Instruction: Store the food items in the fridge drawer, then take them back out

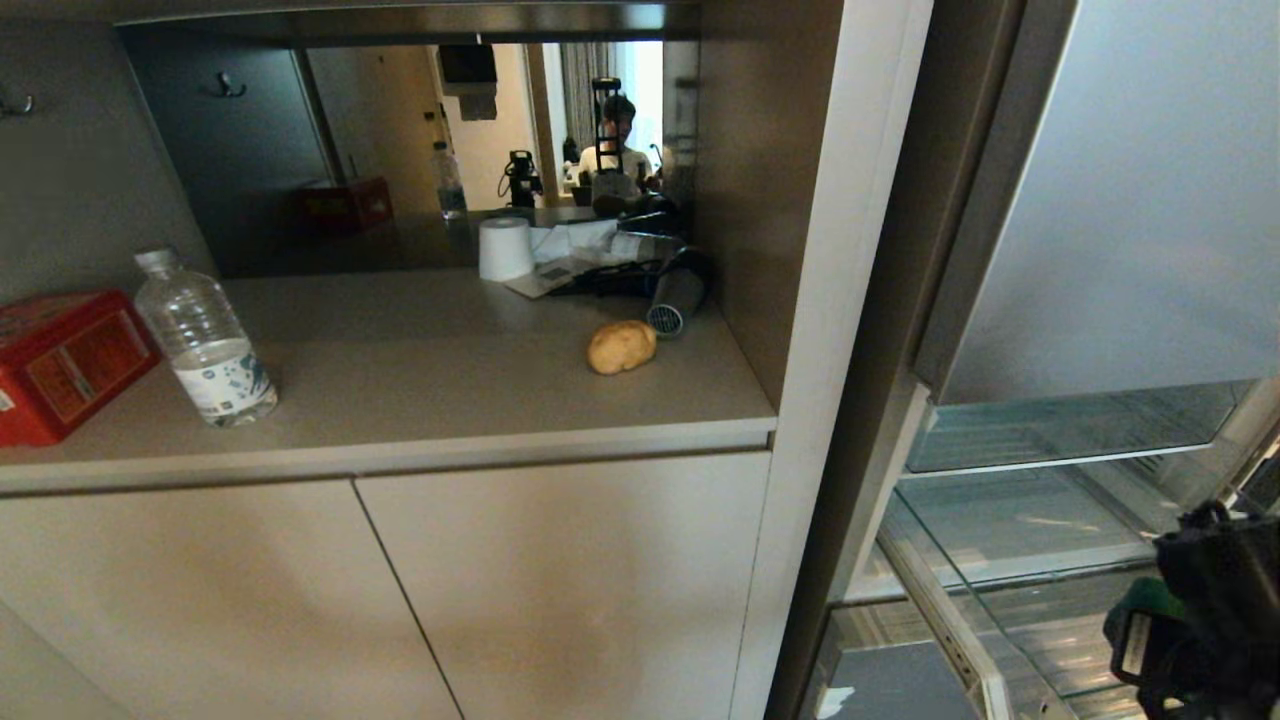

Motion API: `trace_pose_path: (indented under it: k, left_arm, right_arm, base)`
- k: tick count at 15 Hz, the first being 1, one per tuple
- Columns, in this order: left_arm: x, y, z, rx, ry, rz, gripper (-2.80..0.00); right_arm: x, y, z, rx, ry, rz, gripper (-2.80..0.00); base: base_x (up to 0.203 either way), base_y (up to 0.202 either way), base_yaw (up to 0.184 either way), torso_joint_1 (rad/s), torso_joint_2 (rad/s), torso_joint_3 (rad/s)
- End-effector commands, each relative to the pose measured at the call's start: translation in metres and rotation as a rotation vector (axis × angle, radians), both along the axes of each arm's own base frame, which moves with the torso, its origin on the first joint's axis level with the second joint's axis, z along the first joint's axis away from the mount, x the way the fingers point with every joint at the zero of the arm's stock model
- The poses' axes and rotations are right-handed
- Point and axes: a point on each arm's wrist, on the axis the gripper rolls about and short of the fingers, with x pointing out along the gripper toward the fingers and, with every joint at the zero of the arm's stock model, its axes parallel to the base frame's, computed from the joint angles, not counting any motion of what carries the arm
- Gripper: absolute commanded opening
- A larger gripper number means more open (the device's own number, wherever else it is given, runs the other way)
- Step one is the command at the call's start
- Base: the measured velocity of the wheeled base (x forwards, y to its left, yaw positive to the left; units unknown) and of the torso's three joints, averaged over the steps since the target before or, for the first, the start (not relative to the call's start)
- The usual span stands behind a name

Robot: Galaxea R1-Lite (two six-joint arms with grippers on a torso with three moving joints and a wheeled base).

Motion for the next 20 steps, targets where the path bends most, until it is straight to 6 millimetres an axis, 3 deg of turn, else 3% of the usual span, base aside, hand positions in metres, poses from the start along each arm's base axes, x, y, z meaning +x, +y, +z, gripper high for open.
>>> trace_pose_path:
  k: [1, 5, 11, 18, 19, 20]
  left_arm:
    - [0.0, 0.0, 0.0, -0.001, 0.002, 0.0, -2.8]
    - [0.0, 0.0, 0.0, 0.001, 0.002, 0.0, -2.8]
    - [0.0, 0.0, 0.0, -0.001, 0.002, 0.0, -2.8]
    - [0.0, 0.0, 0.0, -0.001, 0.002, 0.002, -2.8]
    - [0.0, 0.0, 0.0, -0.001, 0.002, 0.0, -2.8]
    - [0.0, 0.0, 0.0, -0.001, 0.002, 0.0, -2.8]
  right_arm:
    - [0.024, -0.005, -0.025, -0.015, 0.086, -0.039, -2.8]
    - [0.059, -0.026, -0.036, -0.008, 0.04, -0.025, -2.8]
    - [0.079, -0.055, -0.06, -0.03, 0.045, -0.068, -2.8]
    - [0.095, -0.067, -0.082, -0.068, 0.038, -0.069, -2.8]
    - [0.097, -0.069, -0.085, -0.069, 0.041, -0.072, 0.0]
    - [0.099, -0.071, -0.085, -0.068, 0.033, -0.078, 0.0]
  base:
    - [0.0, 0.0, 0.0, 0.0, 0.0, 0.0]
    - [0.0, 0.0, 0.0, 0.0, 0.0, 0.0]
    - [0.0, 0.0, 0.0, 0.0, 0.0, 0.0]
    - [0.0, 0.0, 0.0, 0.0, 0.0, 0.0]
    - [0.0, 0.0, 0.0, 0.0, 0.0, 0.0]
    - [0.0, 0.0, 0.0, 0.0, 0.0, 0.0]
